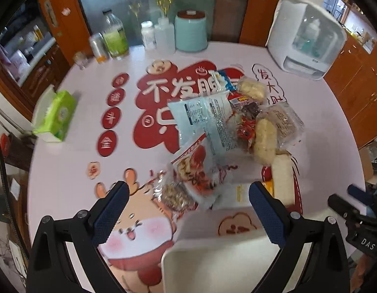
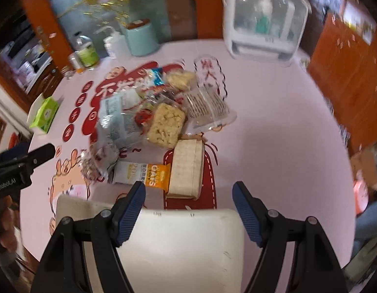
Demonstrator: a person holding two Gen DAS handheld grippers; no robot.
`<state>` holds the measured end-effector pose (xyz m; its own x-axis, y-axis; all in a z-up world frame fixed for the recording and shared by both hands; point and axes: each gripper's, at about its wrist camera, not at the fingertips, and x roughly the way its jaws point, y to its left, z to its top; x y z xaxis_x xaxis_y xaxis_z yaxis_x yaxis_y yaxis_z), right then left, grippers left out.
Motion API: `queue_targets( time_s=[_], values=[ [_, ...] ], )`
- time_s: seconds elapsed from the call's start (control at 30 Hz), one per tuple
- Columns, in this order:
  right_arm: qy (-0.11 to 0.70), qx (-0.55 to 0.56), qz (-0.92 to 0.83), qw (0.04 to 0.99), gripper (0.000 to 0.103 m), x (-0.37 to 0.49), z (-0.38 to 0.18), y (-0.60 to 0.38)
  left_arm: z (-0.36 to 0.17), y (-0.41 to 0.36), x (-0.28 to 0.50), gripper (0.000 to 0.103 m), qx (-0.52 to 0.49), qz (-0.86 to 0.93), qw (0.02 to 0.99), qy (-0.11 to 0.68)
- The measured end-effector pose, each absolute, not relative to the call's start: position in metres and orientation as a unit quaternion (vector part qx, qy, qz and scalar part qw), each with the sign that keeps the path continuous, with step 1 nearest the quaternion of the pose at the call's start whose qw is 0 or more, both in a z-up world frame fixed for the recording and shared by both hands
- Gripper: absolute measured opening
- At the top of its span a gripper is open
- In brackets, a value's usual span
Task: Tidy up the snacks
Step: 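Grasp the red-and-white sausage bag with the left tool while the right tool grasps the brown paper bread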
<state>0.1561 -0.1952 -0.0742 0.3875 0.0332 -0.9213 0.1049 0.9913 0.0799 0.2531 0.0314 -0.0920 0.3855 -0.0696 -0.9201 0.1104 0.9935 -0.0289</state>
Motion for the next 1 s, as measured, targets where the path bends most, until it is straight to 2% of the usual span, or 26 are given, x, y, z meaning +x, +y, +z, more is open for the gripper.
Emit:
queue_targets(
  time_s=[0.2, 0.43, 0.7, 0.73, 0.8, 0.87, 0.9, 0.93, 1.0],
  values=[
    [0.619, 0.135, -0.013, 0.774, 0.074, 0.203, -0.120, -0.204, -0.127, 0.023, 0.291, 0.098, 0.010, -0.052, 0.818, 0.573],
    [0.663, 0.101, -0.049, 0.741, 0.074, 0.248, -0.176, -0.195, -0.173, 0.012, 0.308, 0.098, 0.023, -0.041, 0.788, 0.614],
    [0.684, 0.096, -0.069, 0.720, 0.074, 0.256, -0.211, -0.188, -0.207, 0.015, 0.318, 0.098, 0.006, -0.019, 0.767, 0.641],
    [0.686, 0.093, -0.071, 0.718, 0.069, 0.256, -0.215, -0.187, -0.210, 0.014, 0.319, 0.098, 0.010, -0.016, 0.766, 0.643],
    [0.688, 0.093, -0.073, 0.716, 0.066, 0.257, -0.218, -0.188, -0.215, 0.012, 0.322, 0.098, 0.014, -0.013, 0.763, 0.646],
    [0.686, 0.078, -0.077, 0.719, 0.063, 0.257, -0.218, -0.185, -0.221, 0.012, 0.323, 0.092, 0.011, -0.013, 0.759, 0.651],
    [0.686, 0.067, -0.079, 0.720, 0.060, 0.257, -0.218, -0.183, -0.224, 0.012, 0.323, 0.076, 0.007, -0.016, 0.757, 0.654],
    [0.685, 0.061, -0.078, 0.722, 0.058, 0.256, -0.217, -0.182, -0.227, 0.012, 0.324, 0.065, -0.001, -0.023, 0.751, 0.660],
    [0.683, 0.060, -0.077, 0.724, 0.055, 0.256, -0.218, -0.180, -0.229, 0.014, 0.322, 0.062, -0.012, -0.023, 0.749, 0.662]
  ],
)
